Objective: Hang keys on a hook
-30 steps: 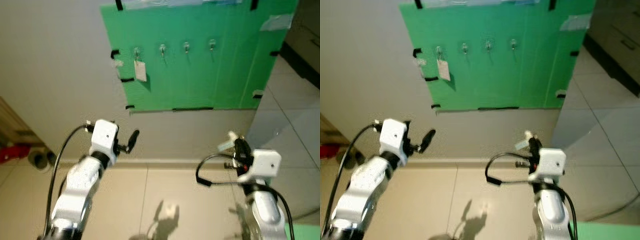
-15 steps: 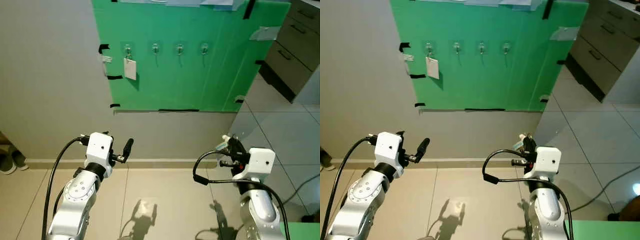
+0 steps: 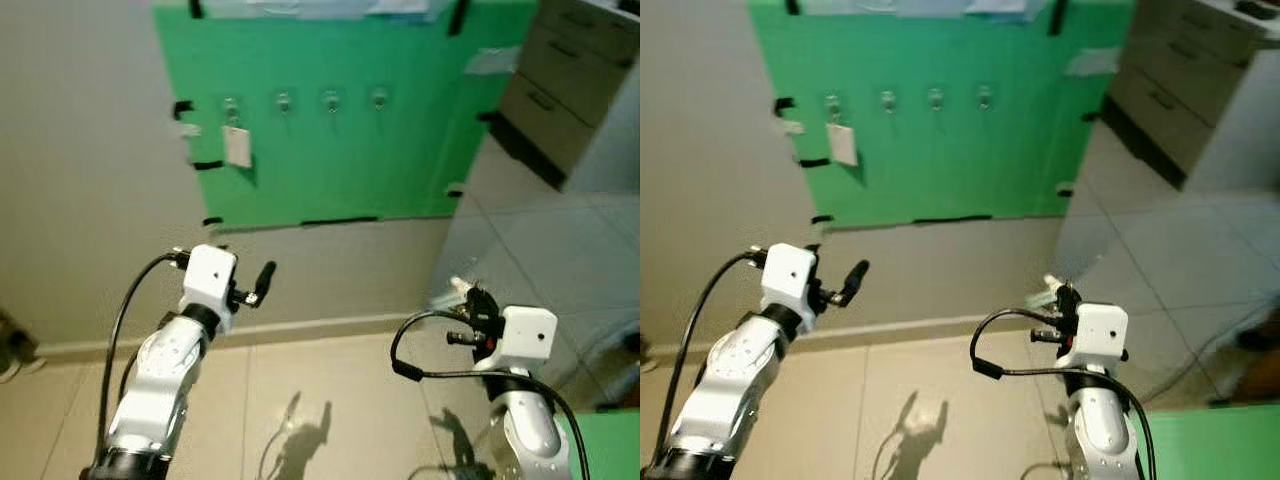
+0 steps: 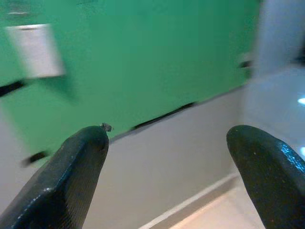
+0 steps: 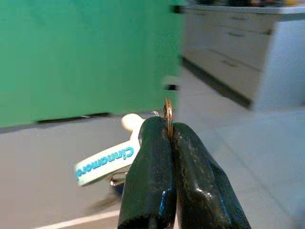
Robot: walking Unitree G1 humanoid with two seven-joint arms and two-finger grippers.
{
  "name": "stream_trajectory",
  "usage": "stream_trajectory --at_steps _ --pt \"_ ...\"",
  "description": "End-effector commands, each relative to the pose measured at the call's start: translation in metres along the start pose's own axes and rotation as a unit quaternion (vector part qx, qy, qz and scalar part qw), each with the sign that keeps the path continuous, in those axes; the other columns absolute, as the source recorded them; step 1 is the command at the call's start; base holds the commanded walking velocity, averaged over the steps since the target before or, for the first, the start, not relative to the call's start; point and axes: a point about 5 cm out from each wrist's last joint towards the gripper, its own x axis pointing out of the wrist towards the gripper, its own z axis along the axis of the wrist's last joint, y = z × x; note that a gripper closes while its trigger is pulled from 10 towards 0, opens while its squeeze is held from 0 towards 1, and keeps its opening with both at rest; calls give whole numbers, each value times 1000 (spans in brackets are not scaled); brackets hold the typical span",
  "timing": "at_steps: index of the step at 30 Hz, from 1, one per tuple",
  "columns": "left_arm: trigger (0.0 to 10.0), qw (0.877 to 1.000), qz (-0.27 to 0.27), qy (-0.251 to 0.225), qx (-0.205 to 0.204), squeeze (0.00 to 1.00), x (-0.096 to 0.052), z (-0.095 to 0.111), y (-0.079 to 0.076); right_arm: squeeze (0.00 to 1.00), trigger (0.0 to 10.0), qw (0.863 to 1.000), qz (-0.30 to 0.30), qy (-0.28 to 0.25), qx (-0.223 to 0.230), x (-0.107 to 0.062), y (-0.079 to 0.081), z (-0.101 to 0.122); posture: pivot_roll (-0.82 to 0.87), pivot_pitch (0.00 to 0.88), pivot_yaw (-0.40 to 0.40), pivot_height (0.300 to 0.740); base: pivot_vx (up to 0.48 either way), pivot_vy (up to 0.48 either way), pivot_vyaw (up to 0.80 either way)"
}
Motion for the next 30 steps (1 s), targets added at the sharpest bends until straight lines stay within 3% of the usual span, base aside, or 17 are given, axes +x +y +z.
stream_trajectory --at_steps 1,6,9,17,30 --pt "10000 1000 5 5 3 0 0 -3 3 0 0 1000 0 -11 -4 3 0 4 -39 0 71 740 0 0 0" --pt "10000 1000 10 -8 4 0 0 1 -1 0 0 1000 6 -11 -6 11 -1 3 -30 0 64 740 0 0 0" --pt "10000 999 39 -23 -3 0 -4 4 3 0 0 999 34 -14 1 20 4 7 -10 0 44 740 325 354 0" --pt "10000 998 60 -24 -4 0 -5 4 3 0 0 998 58 -21 5 32 9 14 28 0 6 740 325 353 0" --pt "10000 998 47 -24 16 0 8 16 0 0 0 995 98 -25 7 41 27 17 45 0 -5 740 437 42 0"
